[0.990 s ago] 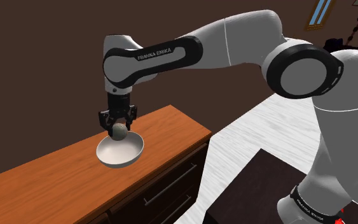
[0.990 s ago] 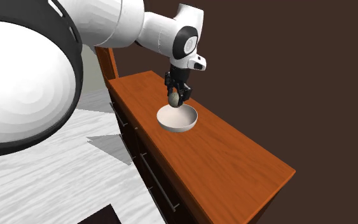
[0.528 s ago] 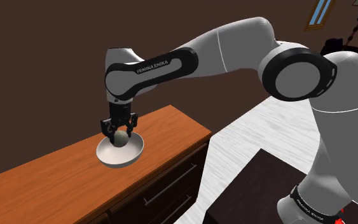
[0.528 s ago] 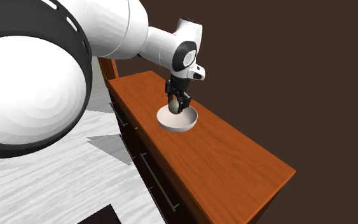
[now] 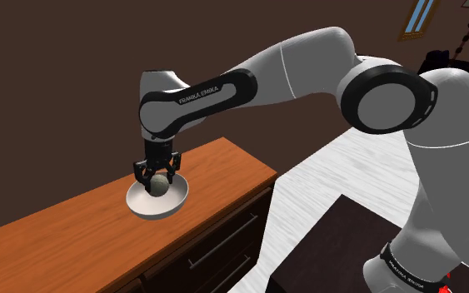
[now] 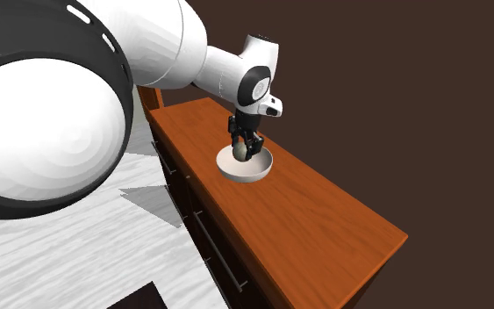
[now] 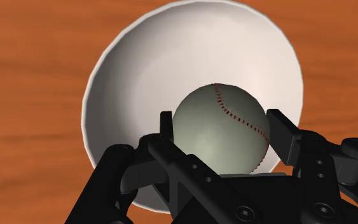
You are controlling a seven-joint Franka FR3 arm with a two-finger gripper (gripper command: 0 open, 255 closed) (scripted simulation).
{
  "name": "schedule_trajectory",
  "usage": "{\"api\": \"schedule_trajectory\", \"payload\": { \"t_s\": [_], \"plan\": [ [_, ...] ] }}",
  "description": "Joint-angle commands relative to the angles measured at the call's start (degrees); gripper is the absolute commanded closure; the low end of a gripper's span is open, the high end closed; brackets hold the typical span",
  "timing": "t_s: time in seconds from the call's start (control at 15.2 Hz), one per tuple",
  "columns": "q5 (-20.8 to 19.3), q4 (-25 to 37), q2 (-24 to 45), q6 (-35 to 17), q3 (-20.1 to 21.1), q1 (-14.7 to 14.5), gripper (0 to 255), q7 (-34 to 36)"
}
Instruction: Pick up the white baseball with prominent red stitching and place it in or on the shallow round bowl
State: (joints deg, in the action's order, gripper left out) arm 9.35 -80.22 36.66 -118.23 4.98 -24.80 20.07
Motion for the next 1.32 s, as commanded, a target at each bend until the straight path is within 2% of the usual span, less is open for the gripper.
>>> {"api": "schedule_trajectory", "payload": {
  "t_s": [0.0,0.07,0.13,0.46,0.73,1.25],
  "plan": [
    [0.0,0.0,0.0,0.0,0.0,0.0,255,0.0],
    [0.0,0.0,0.0,0.0,0.0,0.0,255,0.0],
    [0.0,0.0,0.0,0.0,0.0,0.0,0,0.0],
    [0.0,0.0,0.0,0.0,0.0,0.0,0,0.0],
    [-0.1,3.1,-2.6,5.7,-0.2,0.7,0,0.2],
    [-0.1,3.1,-2.6,5.7,-0.2,0.7,0,0.2]
  ]
}}
